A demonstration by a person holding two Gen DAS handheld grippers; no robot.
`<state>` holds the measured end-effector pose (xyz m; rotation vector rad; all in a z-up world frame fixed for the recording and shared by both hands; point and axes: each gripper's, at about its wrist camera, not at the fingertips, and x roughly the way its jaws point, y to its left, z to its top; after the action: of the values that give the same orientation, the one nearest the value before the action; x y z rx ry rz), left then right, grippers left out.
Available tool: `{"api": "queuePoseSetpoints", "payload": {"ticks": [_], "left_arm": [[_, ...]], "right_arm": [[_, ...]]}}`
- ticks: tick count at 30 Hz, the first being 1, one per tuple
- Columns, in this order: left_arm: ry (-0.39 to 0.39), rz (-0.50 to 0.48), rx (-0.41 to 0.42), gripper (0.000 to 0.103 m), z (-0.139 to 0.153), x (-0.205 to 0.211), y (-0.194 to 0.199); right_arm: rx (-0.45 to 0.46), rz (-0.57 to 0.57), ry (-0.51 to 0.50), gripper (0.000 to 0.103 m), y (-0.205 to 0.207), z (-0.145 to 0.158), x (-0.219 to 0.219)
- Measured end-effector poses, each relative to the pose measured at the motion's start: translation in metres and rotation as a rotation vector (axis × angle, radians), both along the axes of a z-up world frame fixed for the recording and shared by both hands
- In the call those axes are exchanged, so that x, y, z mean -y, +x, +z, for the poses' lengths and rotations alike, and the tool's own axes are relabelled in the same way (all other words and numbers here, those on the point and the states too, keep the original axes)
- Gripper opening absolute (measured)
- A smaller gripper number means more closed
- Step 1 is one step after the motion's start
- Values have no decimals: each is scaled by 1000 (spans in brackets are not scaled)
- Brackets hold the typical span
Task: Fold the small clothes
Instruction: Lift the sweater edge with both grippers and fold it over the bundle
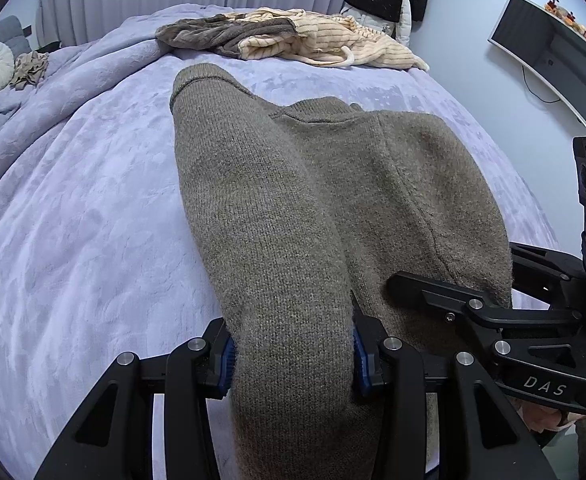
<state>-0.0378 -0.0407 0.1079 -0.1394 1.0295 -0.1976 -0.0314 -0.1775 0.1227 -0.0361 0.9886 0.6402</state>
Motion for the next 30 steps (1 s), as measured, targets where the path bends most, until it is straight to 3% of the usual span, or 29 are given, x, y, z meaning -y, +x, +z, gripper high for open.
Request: {"api": "queuePoseSetpoints", "payload": {"ticks": [19,30], "left_arm": [[6,-4,-53,46,-31,1,-48],[-12,-10,-65,46,-48,-3,-60]], "right_arm": [[-48,29,-13,39,-45,-27,-2],[-84,23,23,39,-51,-46,6]]}}
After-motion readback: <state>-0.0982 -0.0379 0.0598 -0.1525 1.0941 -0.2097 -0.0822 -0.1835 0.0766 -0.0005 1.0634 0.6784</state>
